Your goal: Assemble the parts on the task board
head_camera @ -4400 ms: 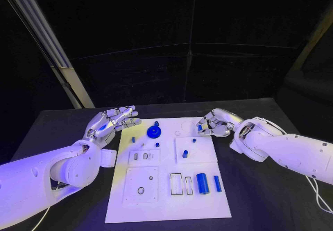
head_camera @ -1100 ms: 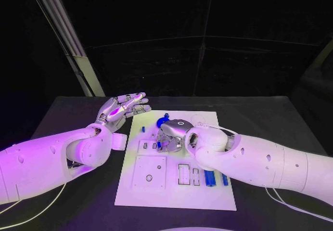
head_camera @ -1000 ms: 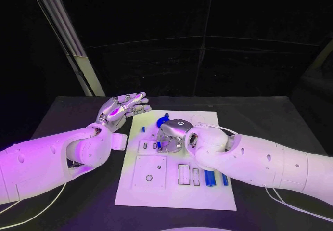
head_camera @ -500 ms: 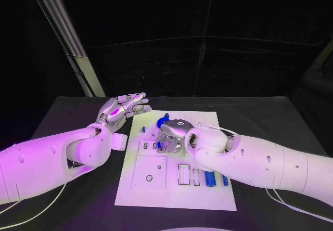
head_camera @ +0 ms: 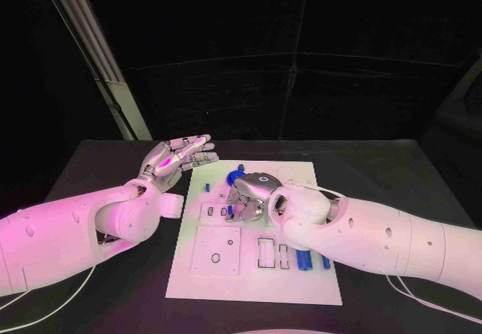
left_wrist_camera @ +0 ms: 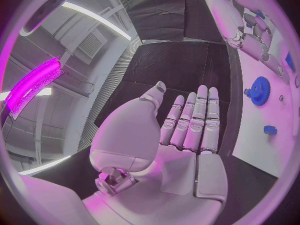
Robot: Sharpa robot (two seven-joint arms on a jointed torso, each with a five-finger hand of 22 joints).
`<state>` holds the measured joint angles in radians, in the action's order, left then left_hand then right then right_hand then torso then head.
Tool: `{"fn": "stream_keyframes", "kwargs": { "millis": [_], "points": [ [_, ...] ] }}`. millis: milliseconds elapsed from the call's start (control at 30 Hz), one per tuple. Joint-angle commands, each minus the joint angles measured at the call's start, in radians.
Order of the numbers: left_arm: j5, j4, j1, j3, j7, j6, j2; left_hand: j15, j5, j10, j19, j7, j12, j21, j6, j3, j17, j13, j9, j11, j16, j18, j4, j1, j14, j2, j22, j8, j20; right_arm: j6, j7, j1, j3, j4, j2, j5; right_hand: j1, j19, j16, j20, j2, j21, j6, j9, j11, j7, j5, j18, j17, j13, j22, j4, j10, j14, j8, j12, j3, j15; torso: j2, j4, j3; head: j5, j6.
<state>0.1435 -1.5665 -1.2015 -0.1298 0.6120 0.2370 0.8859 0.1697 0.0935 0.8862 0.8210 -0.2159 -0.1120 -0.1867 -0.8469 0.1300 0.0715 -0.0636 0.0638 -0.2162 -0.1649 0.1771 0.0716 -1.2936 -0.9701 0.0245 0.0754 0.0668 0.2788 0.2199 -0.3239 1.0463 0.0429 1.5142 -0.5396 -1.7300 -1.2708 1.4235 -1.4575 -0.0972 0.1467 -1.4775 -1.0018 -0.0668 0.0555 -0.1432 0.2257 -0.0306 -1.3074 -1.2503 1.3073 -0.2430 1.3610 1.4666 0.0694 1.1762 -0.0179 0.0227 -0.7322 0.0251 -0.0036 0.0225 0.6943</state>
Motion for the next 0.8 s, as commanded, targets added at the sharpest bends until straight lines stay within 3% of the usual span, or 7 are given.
{"fn": "stream_keyframes", "kwargs": {
  "millis": [33, 233, 433, 700, 733, 767, 800],
  "points": [
    [-0.001, -0.001, -0.002, 0.001, 0.000, -0.015, 0.000, 0.003, -0.004, -0.005, 0.007, -0.048, 0.001, 0.003, 0.004, -0.002, -0.002, 0.000, -0.001, 0.000, 0.004, 0.004, -0.007, 0.000, 0.007, 0.010, -0.001, -0.002, 0.002, 0.117, 0.031, -0.001, 0.000, 0.018, -0.009, 0.019, -0.021, -0.011, 0.009, -0.004, 0.019, 0.010, 0.023, 0.001, 0.007, -0.005, 0.008, -0.021, -0.021, 0.010, 0.047, -0.037, -0.010, 0.053, -0.003, -0.009, 0.054, -0.011, 0.001, -0.0006, 0.0006, -0.001, 0.000],
    [-0.002, 0.002, -0.002, 0.001, -0.003, -0.014, 0.001, 0.003, -0.004, -0.005, 0.007, -0.048, 0.001, 0.003, 0.001, -0.002, -0.001, 0.000, 0.000, 0.000, 0.003, 0.004, -0.008, 0.000, 0.006, 0.010, -0.001, -0.002, 0.002, 0.207, 0.128, -0.005, 0.001, 0.060, -0.047, 0.074, -0.036, -0.010, 0.006, -0.007, 0.013, 0.011, 0.035, 0.000, 0.011, -0.009, 0.016, -0.021, -0.031, 0.006, 0.047, -0.050, -0.005, 0.056, 0.001, 0.004, 0.117, -0.016, 0.001, -0.0008, 0.0008, -0.001, -0.003],
    [-0.045, 0.006, -0.002, 0.001, -0.030, -0.015, 0.006, -0.025, -0.004, 0.036, 0.076, -0.027, -0.022, -0.031, -0.053, 0.004, 0.018, -0.003, 0.005, 0.021, -0.041, 0.008, -0.020, 0.011, -0.082, 0.014, 0.010, 0.012, -0.021, 0.230, 0.312, -0.003, 0.013, 0.110, -0.113, 0.241, -0.089, -0.028, 0.013, -0.006, -0.043, 0.025, 0.030, -0.001, 0.009, -0.007, 0.034, -0.027, -0.021, 0.004, 0.022, -0.031, -0.005, 0.053, 0.005, 0.011, 0.102, -0.014, 0.003, -0.0013, 0.0000, -0.003, -0.006],
    [-0.260, 0.018, -0.016, 0.001, -0.212, -0.002, 0.021, -0.154, -0.006, 0.295, 0.376, 0.057, -0.103, -0.214, -0.204, 0.009, 0.168, -0.039, 0.019, 0.125, -0.251, 0.005, 0.002, 0.051, -0.472, 0.003, 0.089, 0.061, -0.151, 0.115, 0.423, 0.045, 0.060, 0.118, -0.221, 0.616, -0.159, -0.114, 0.089, -0.004, -0.078, 0.096, 0.036, -0.002, 0.008, -0.008, 0.059, -0.054, 0.090, 0.101, -0.097, 0.010, -0.078, 0.021, 0.007, -0.101, 0.096, -0.012, 0.011, -0.0047, 0.0021, -0.007, -0.006],
    [-0.302, 0.020, -0.020, 0.001, -0.258, 0.035, 0.021, -0.177, -0.006, 0.332, 0.438, 0.071, -0.120, -0.265, -0.220, 0.018, 0.242, -0.052, 0.023, 0.145, -0.354, 0.006, -0.003, 0.041, -0.534, -0.002, 0.115, 0.069, -0.172, 0.104, 0.432, 0.056, 0.065, 0.115, -0.242, 0.677, -0.161, -0.126, 0.103, -0.004, -0.084, 0.108, 0.037, -0.002, 0.008, -0.008, 0.058, -0.057, 0.109, 0.118, -0.116, 0.012, -0.088, 0.016, 0.007, -0.120, 0.098, -0.012, 0.014, -0.0064, 0.0034, -0.008, -0.007],
    [-0.328, 0.022, -0.024, 0.001, -0.294, 0.049, 0.021, -0.198, -0.007, 0.355, 0.503, 0.073, -0.143, -0.336, -0.225, 0.024, 0.573, -0.075, 0.029, 0.167, -0.690, -0.012, 0.002, 0.045, -0.536, -0.009, 0.153, 0.077, -0.191, 0.098, 0.437, 0.063, 0.070, 0.111, -0.257, 0.719, -0.162, -0.145, 0.128, -0.003, -0.089, 0.128, 0.040, -0.002, 0.008, -0.008, 0.059, -0.063, 0.140, 0.144, -0.145, 0.013, -0.103, 0.009, 0.008, -0.148, 0.103, -0.011, 0.017, -0.0064, 0.0042, -0.010, -0.006],
    [-0.350, 0.024, -0.026, 0.001, -0.329, 0.051, 0.021, -0.197, -0.008, 0.385, 0.504, 0.083, -0.166, -0.348, -0.216, 0.023, 0.768, -0.089, 0.029, 0.164, -0.853, -0.003, -0.006, 0.038, -0.558, -0.020, 0.161, 0.075, -0.202, 0.095, 0.441, 0.068, 0.075, 0.109, -0.269, 0.750, -0.163, -0.156, 0.144, -0.002, -0.092, 0.141, 0.042, -0.002, 0.007, -0.008, 0.059, -0.068, 0.159, 0.160, -0.164, 0.015, -0.111, 0.004, 0.009, -0.165, 0.107, -0.012, 0.018, -0.0068, 0.0056, -0.011, -0.005]
  ]
}}
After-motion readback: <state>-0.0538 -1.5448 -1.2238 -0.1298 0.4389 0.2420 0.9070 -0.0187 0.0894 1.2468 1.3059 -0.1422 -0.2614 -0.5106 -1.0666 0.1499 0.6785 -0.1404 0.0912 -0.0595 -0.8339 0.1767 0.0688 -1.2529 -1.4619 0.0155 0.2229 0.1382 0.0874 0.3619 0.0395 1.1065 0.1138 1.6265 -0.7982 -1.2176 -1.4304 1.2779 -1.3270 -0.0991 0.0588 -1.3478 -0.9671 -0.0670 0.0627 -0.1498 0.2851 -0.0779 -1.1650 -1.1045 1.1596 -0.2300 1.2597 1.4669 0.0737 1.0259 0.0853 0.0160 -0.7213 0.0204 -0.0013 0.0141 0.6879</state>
